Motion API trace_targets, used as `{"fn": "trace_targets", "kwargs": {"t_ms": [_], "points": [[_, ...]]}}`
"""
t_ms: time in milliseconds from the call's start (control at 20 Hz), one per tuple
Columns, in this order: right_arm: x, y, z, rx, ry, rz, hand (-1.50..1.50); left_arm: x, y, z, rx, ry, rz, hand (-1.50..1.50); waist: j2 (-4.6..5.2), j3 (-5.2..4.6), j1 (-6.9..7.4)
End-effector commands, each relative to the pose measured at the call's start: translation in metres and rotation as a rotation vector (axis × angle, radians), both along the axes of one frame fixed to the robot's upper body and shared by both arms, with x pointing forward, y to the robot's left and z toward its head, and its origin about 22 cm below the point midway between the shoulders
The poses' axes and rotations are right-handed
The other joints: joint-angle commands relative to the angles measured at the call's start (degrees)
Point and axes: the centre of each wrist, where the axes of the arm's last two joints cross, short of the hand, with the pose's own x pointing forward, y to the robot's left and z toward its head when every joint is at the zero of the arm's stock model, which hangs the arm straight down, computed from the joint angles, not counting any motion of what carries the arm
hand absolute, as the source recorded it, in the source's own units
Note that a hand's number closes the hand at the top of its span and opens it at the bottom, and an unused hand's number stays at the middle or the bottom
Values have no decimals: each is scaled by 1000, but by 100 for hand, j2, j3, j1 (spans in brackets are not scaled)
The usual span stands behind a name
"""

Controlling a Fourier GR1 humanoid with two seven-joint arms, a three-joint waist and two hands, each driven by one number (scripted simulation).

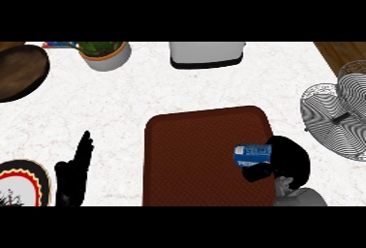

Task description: Pick the can from the tray and place it in the tiered basket

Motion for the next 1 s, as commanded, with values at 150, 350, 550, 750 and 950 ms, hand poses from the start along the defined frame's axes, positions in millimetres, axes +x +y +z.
{"fn": "trace_targets", "kwargs": {"t_ms": [150,350,550,750,950], "points": [[-33,-105,50,18,-306,-557,150,-15,3,-8,9,27,34,0,-27,-21,-120],[-65,-116,101,27,-531,-657,150,-16,12,-9,16,27,26,0,-22,-35,-32],[-103,-106,158,-46,-753,-676,150,-14,14,-11,13,31,10,0,-1,-52,53],[-153,-88,197,-185,-781,-629,150,5,-2,-3,-11,13,-44,0,61,-43,247],[-148,-96,216,-239,-774,-655,150,-3,3,-3,15,-10,-56,0,75,-36,423]]}}
